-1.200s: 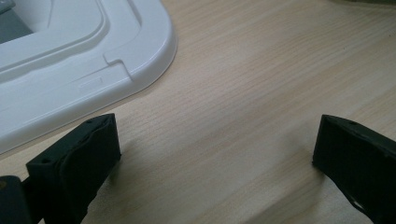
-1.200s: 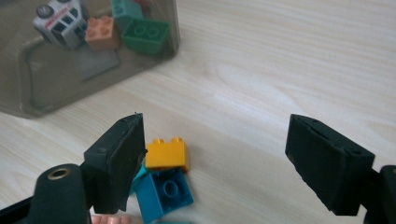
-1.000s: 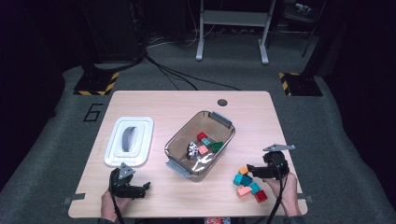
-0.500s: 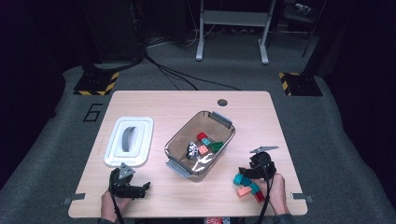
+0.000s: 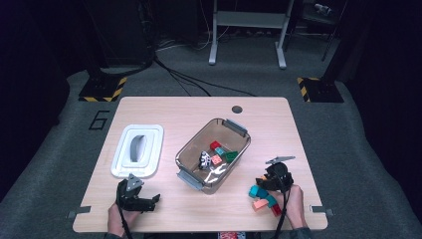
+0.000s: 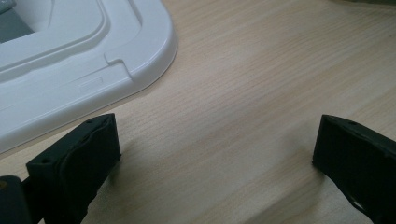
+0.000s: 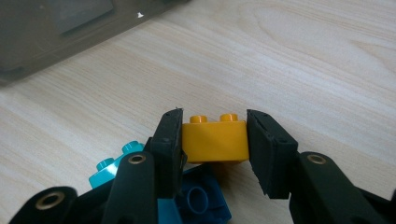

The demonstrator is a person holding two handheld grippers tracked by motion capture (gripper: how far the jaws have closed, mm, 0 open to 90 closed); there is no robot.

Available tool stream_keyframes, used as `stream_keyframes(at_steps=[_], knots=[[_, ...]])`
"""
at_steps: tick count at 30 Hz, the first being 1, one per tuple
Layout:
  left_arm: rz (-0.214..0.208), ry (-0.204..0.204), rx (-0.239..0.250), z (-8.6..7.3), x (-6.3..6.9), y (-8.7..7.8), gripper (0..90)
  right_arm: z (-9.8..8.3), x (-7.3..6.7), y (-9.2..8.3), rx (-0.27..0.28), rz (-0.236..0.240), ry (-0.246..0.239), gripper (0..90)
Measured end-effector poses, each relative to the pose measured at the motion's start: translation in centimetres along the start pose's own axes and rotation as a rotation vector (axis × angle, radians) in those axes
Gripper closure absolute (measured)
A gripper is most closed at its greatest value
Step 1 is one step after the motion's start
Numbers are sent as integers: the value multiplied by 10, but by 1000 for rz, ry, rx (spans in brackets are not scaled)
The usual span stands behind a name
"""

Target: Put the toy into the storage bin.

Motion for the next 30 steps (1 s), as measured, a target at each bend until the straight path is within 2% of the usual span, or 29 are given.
stream_keyframes(at_steps=[5, 19, 24, 26, 30], knots=[[2, -2, 3, 0, 0, 0, 5, 1, 2, 1, -2, -4, -17, 572], [2, -2, 3, 0, 0, 0, 5, 3, 3, 2, -16, -4, -5, 573], [3, -3, 3, 0, 0, 0, 5, 4, 6, 0, 10, -10, -11, 587], [2, -2, 3, 0, 0, 0, 5, 4, 7, 0, 13, 2, 1, 586], [3, -3, 3, 0, 0, 0, 5, 5, 8, -1, 11, -7, 0, 587]])
Point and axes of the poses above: each handheld gripper's, and its own axes: y roughly forward along the jaws, z roughly out of its top, x roughly to its right, the point moved 3 cm from there along y, roughly forward along the jaws, and after that the axes turned 11 degrees about z, right-handed, at the moved point
